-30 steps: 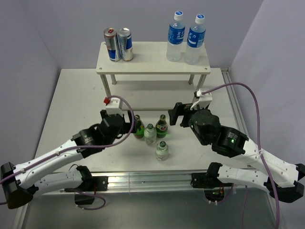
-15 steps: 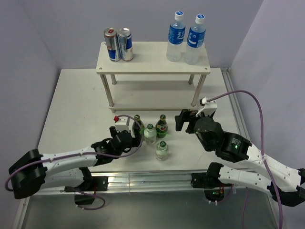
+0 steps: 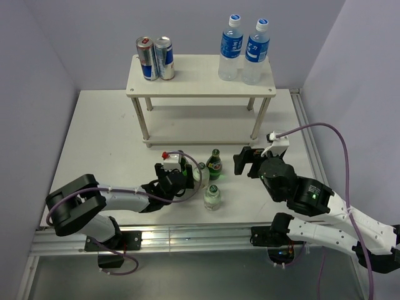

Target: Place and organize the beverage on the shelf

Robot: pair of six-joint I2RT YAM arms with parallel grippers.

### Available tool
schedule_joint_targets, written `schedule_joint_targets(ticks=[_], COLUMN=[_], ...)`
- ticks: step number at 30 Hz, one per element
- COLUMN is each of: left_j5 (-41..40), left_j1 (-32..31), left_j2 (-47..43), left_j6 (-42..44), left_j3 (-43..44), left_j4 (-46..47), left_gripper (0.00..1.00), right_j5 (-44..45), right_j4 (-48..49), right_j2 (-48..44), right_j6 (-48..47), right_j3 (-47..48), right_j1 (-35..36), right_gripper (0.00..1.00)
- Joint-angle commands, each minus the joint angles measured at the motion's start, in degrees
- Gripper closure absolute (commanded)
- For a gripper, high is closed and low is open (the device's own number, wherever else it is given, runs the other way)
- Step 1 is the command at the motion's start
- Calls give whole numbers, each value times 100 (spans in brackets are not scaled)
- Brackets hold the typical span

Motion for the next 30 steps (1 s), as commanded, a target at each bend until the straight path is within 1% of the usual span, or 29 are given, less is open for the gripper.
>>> schedule_joint_targets(ticks=[1,7,9,10,12,13,15,16,17,18,19,20,25,28,30], left_j5=[-177,-415,-538,-556,-539,-486,-485,-477,-468,-459,-468,-485,-687,-635,-495], left_j1=[-31,-31,-31,-31,-22,-13,13,13,22,22,22,22,22,145,338], left_j2=[282,502,581,616,713,748,836,854,854,819,784,705,283,-59,-270], left_j6=[124,229,255,273,377,422,431,440,449,440,449,440,554,686,834], left_j3=[211,246,237,237,255,281,334,360,369,378,387,404,553,694,764], left_j4=[642,871,942,1020,1082,1126,1100,1092,1091,1074,1039,882,468,222,160], left_gripper=[1,1,5,14,27,37,48,59,66,85,94,100,100,100,100], right_j5=[138,120,102,102,93,93,76,76,58,50,41,32,6,6,-3], right_j4=[54,159,177,203,230,238,247,265,273,274,274,282,300,317,326], right_j2=[-75,-75,-84,-84,-93,-93,-93,-93,-102,-110,-119,-137,-189,-242,-260], right_j6=[105,132,132,132,132,140,149,158,158,176,176,176,193,202,193], right_j3=[-101,-294,-321,-356,-391,-418,-444,-453,-462,-470,-488,-506,-576,-620,-629], right_j1=[39,30,30,30,30,30,30,30,39,30,30,30,30,30,39], right_gripper=[0,0,0,0,0,0,0,0,0,0,0,0,0,0,0])
